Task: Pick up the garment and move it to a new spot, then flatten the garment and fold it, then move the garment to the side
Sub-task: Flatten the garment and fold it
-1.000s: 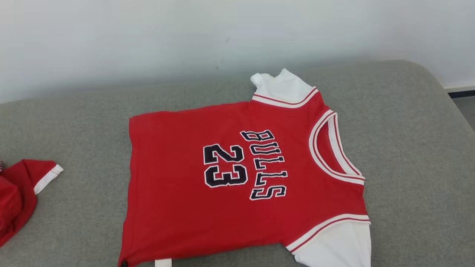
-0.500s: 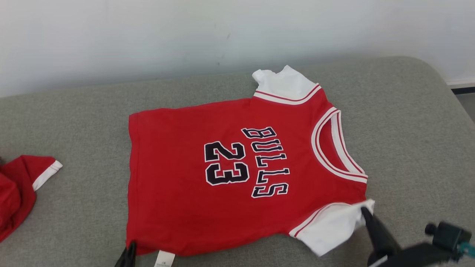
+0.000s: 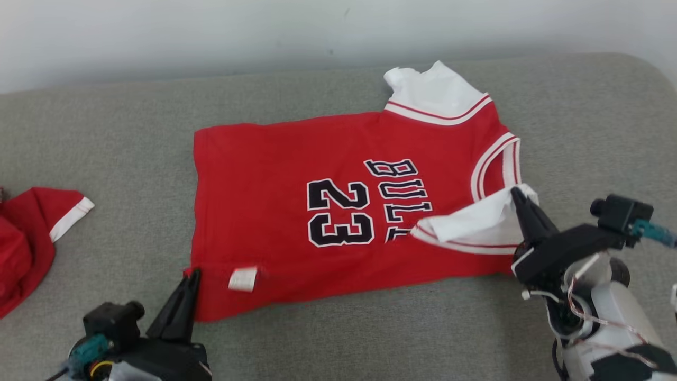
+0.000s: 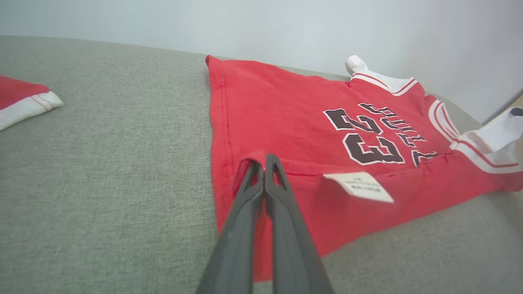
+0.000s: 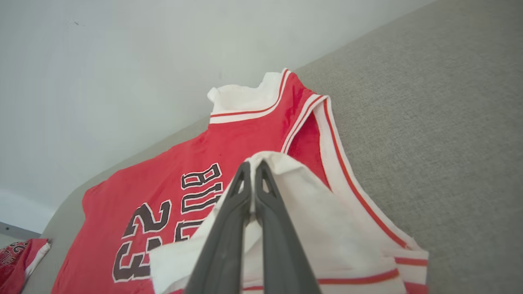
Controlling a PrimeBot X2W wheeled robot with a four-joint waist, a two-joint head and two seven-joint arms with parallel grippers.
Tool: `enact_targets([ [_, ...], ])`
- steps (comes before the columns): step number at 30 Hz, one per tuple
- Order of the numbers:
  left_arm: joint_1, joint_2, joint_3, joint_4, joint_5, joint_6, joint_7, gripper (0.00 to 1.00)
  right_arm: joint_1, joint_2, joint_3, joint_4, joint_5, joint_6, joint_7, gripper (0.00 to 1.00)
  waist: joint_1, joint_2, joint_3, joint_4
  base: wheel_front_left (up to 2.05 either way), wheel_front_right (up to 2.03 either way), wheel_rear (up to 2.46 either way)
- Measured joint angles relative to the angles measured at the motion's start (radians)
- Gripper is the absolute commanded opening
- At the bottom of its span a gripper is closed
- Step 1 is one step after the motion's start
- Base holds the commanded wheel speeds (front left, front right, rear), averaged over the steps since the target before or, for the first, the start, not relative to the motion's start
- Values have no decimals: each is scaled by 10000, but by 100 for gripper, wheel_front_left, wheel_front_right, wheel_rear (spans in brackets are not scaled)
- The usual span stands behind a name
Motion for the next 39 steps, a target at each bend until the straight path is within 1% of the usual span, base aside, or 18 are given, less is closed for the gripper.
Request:
enact_targets([
  [5,-728,-201,-33,882,52,-88,-192,0,-1116,-125,234,1584,-13,-2,-587,0,0,0,255,173,0,0,0],
  [6,-839,-255,-44,1062,71,-94,-221,0,-1241,-155,378,1848,-88,0,-738,46,0,1,289,195,0,0,0],
  [7,-941,-297,-92,1223,105,-100,-240,0,-1341,-173,500,2059,-153,0,-888,100,0,1,312,211,0,0,0],
  [8,-998,-328,-123,1354,194,-130,-334,35,-1411,-198,614,2245,-174,0,-1051,100,1,1,321,224,0,0,0],
  [9,-1056,-362,-128,1490,247,-165,-414,56,-1459,-228,713,2412,-173,0,-1267,100,1,1,311,228,0,0,0],
  [10,-1118,-410,-130,1603,253,-169,-485,100,-1471,-322,894,2510,-199,0,-1461,100,0,1,287,229,0,0,0],
  [12,-1143,-522,-61,1802,439,-82,-637,100,-1423,-696,1304,2600,-508,0,-2069,100,0,0,205,232,0,0,0],
  [15,-890,-690,221,1862,437,15,-761,100,-1046,-1158,1684,2696,-612,0,-2736,100,-1,0,22,219,0,0,0],
  [18,-200,-757,407,1745,548,151,-807,100,-477,-1592,2171,2742,-895,0,-3057,100,-2,0,-187,182,0,0,0],
  [21,422,-1016,617,1429,591,224,-836,100,-28,-1831,2290,2807,-851,0,-3210,100,-3,0,-356,141,0,0,0],
  [26,940,-1174,593,1632,763,165,-834,100,159,-1941,2592,3141,-1172,0,-3348,100,-4,0,-411,45,0,0,0],
  [32,456,-1319,786,2230,832,-4,-836,100,-352,-1569,2709,3958,-1333,0,-3381,100,-3,0,-220,-59,0,0,0],
  [33,456,-1319,786,2230,832,-4,-836,100,-352,-1569,2709,3958,-1333,0,-3381,100,-3,0,-220,-59,0,0,0],
  [34,236,-1375,715,2485,876,-96,-836,100,-582,-1417,2792,4276,-1411,0,-3340,100,-3,0,-136,-97,0,0,0],
  [35,236,-1375,715,2485,876,-96,-836,100,-582,-1417,2792,4276,-1411,0,-3340,100,-3,0,-136,-97,0,0,0],
  [37,9,-1467,698,2792,878,-184,-836,100,-789,-1287,2892,4675,-1530,0,-3335,100,-2,0,-62,-133,0,0,0],
  [38,-98,-1511,673,2968,878,-217,-836,57,-887,-1237,2922,4886,-1576,0,-3333,100,-2,0,-35,-150,0,0,0],
  [39,-203,-1526,656,3183,872,-265,-838,57,-969,-1179,2961,5089,-1586,0,-3317,100,-3,0,-18,-164,0,0,0],
])
